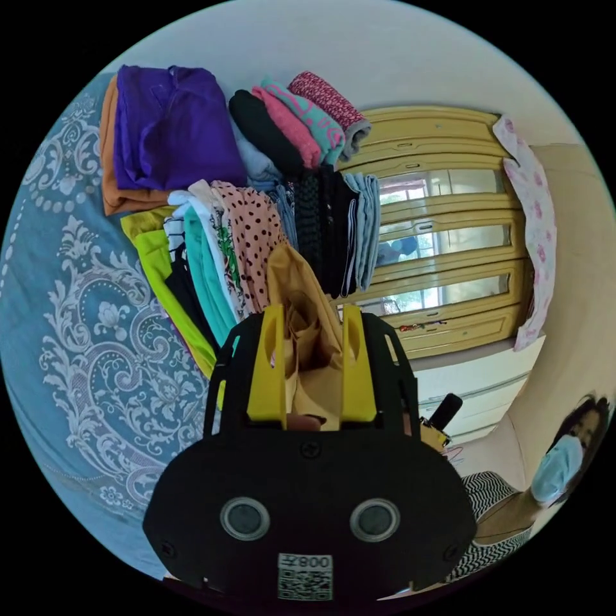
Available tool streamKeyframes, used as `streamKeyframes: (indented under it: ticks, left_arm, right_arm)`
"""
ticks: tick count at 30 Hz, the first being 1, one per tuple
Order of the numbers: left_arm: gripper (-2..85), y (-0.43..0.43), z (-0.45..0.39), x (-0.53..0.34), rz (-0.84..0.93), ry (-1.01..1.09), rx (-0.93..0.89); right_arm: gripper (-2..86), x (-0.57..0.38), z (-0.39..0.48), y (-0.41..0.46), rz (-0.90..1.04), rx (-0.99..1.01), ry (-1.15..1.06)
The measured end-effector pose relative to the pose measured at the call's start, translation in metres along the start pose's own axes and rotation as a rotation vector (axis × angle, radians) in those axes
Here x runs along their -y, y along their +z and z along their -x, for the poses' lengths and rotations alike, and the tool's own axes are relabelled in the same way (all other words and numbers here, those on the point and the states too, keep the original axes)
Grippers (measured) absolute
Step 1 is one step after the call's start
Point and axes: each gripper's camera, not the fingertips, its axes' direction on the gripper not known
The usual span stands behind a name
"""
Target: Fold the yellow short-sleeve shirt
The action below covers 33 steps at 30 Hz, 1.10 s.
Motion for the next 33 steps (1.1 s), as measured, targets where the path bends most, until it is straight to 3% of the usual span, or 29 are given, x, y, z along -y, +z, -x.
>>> streamKeyframes:
  ticks: [6,10,14,23,33]
  left_arm:
    - [11.5,0.04,0.003,0.005,0.21,0.087,0.097]
    - [5.5,0.071,0.011,-0.01,0.409,0.163,0.151]
    - [2.1,0.072,0.024,-0.034,0.431,0.204,0.149]
    - [1.0,-0.035,0.075,-0.132,0.115,0.153,-0.08]
    - [0.9,-0.208,0.109,-0.335,-0.342,0.23,-0.221]
  right_arm:
    - [0.2,0.01,-0.017,-0.003,0.015,0.047,0.043]
    - [0.2,0.02,-0.019,-0.002,0.038,0.085,0.046]
    - [0.2,0.032,-0.016,-0.003,0.064,0.132,0.044]
    - [0.2,0.068,0.012,-0.035,0.037,0.169,-0.017]
    - [0.2,0.121,0.098,-0.083,-0.087,0.157,-0.228]
